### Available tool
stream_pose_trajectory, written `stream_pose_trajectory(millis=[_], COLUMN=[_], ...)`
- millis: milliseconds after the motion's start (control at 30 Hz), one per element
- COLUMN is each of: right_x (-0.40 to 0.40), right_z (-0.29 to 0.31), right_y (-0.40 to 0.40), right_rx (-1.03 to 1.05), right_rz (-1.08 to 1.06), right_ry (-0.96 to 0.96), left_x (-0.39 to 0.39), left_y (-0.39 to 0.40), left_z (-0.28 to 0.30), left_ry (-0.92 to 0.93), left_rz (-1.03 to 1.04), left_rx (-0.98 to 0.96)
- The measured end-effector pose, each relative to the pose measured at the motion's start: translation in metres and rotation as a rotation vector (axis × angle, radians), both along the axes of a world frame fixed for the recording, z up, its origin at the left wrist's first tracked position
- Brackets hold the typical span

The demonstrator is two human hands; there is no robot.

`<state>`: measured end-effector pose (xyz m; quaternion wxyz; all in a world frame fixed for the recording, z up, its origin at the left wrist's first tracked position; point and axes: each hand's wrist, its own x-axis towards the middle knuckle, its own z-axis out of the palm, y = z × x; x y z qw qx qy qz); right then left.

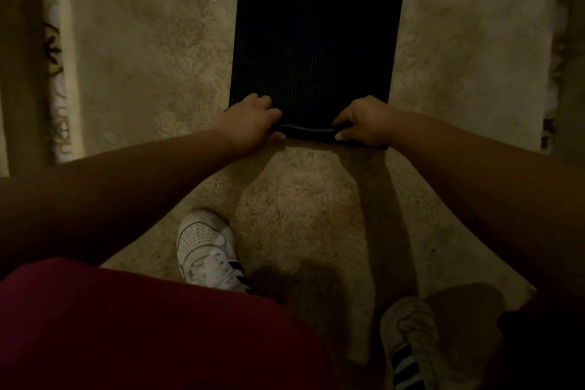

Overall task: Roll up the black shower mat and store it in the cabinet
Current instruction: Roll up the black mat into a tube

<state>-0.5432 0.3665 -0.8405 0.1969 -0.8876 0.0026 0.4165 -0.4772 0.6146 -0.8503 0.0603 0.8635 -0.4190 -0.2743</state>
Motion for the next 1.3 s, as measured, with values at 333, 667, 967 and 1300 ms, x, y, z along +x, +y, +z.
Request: stream_pose_trajectory(millis=[333, 667, 967, 1300], right_x=[-0.053, -0.019, -0.003, -0.040], right_z=[-0.009, -0.007, -0.003, -0.006], right_y=[0.040, 0.006, 0.005, 0.014], right_rx=[-0.197, -0.008, -0.078, -0.164], right_rz=[-0.339, -0.155, -0.188, -0.071], right_ry=[-0.472, -0.218, -0.121, -0.558], left_x=[0.021, -0.021, -0.046, -0.008], left_y=[-0.007, 0.004, 0.016, -0.007], left_z=[0.006, 0.006, -0.008, -0.021], left_ry=[0.106, 0.049, -0.140, -0.112], left_rz=[0.084, 0.110, -0.120, -0.064], left_rx=[0.013, -0.135, 0.075, 0.223])
